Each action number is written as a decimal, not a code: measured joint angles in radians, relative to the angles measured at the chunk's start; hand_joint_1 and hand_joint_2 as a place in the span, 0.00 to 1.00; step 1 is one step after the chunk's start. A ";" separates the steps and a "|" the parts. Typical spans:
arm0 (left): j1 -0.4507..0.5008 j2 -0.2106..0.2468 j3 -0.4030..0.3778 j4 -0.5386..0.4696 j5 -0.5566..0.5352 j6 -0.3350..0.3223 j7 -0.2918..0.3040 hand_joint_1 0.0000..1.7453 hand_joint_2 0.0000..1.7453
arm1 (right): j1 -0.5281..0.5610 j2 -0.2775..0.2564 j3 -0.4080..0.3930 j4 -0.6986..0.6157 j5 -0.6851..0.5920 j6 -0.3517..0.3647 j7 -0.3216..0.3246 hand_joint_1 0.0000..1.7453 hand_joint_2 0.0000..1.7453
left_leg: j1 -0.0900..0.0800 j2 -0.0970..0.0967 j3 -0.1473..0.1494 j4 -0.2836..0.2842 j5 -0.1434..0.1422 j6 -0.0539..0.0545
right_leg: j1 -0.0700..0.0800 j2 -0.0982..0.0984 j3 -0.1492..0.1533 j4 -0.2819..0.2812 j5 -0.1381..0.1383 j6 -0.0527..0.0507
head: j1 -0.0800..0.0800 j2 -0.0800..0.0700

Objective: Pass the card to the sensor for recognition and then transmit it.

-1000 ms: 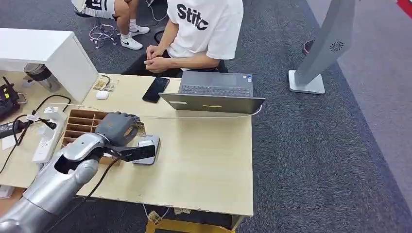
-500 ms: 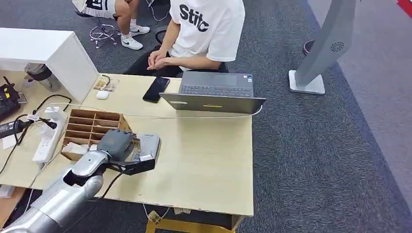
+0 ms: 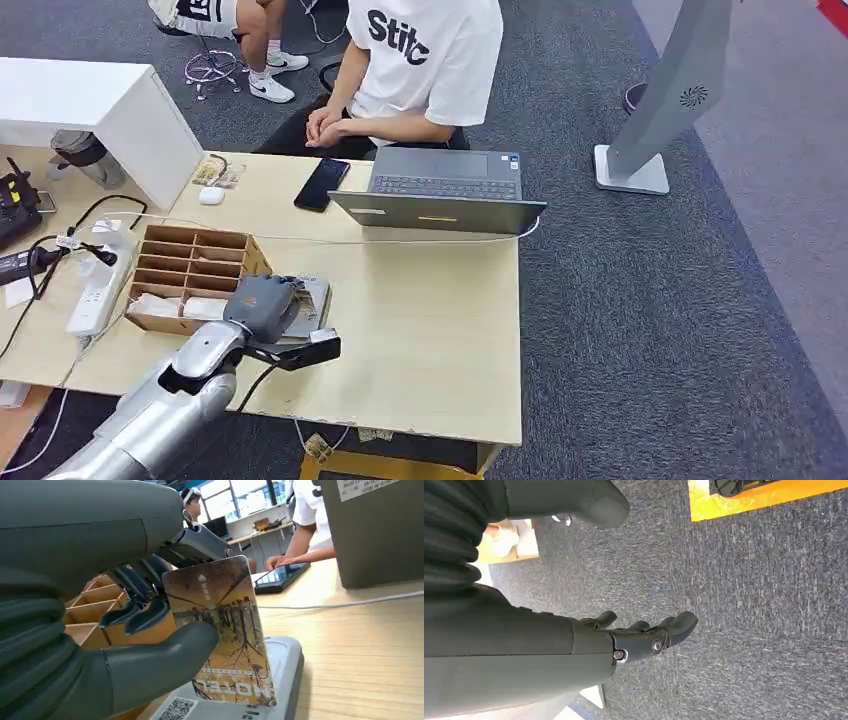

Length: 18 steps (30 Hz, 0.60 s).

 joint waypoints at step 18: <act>-0.058 0.022 0.222 -0.254 0.066 0.114 -0.034 1.00 1.00 | 0.000 0.000 0.007 0.002 0.002 -0.008 -0.018 0.00 1.00 | 0.000 0.000 0.000 0.000 0.001 -0.001 | 0.000 0.000 -0.001 0.000 0.000 0.000 | 0.000 0.000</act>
